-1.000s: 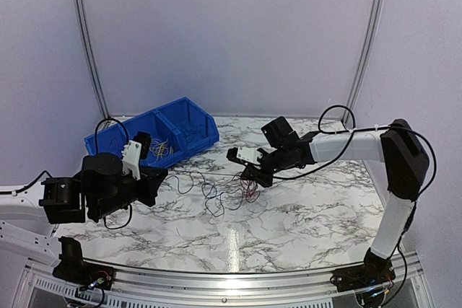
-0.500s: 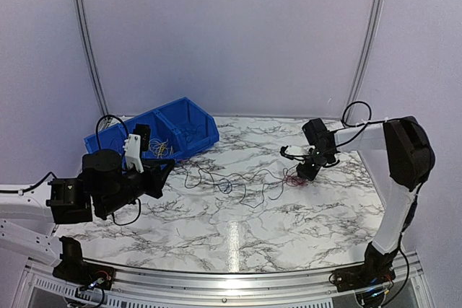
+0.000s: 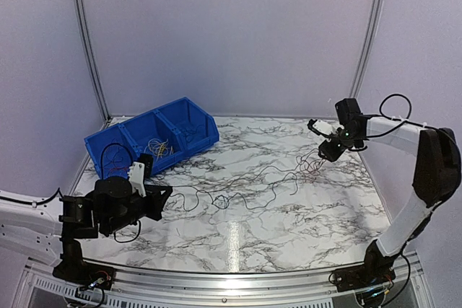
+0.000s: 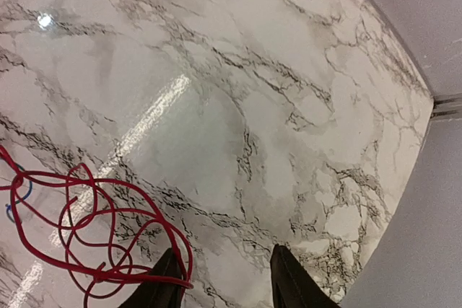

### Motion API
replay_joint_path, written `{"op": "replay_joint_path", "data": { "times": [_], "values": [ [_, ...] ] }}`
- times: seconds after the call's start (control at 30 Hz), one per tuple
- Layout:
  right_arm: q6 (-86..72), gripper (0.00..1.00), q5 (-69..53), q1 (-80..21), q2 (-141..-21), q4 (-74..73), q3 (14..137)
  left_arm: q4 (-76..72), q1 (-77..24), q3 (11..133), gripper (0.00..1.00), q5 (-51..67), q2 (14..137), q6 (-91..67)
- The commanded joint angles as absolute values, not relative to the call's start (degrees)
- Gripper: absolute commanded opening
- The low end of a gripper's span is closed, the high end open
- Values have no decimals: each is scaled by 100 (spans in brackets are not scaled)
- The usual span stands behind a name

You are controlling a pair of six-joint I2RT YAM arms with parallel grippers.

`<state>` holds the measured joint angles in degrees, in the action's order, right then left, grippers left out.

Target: Untangle the cables

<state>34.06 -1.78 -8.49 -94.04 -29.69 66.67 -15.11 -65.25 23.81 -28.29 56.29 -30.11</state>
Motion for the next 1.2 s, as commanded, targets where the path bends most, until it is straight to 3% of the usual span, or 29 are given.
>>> {"op": "replay_joint_path", "data": {
  "times": [0.0,0.1,0.27,0.5,0.63,0.7,0.83,1.17],
  "values": [
    [3570,45,-1195,-1047,-8706,-3392,7046,-1995,-6521,2191,0,-2740,6007,-3246],
    [3747,52,-1714,-1563,-8424,-3509,6994,-2289,-6521,2106,0,-2623,6352,-3384],
    [4068,53,-1211,-2818,-8692,-3842,7344,-2661,-6521,2081,0,-2571,6916,-3715],
    [4100,49,-1928,-4244,-9246,-3742,7559,-2912,-6521,2073,0,-2522,7286,-3993],
    [3925,52,-2138,-4926,-9728,-3448,7480,-2932,-6521,2048,0,-2527,7358,-4081],
    [3823,59,-2128,-5162,-10041,-3296,7443,-2941,-6521,2033,0,-2538,7358,-4124],
    [3679,64,-2043,-5483,-10383,-2939,7448,-2969,-6521,1980,0,-2582,7352,-4194],
    [3587,60,-1738,-5624,-11183,-2166,7654,-2982,-6521,1914,0,-2604,7293,-4231]
  ]
}}
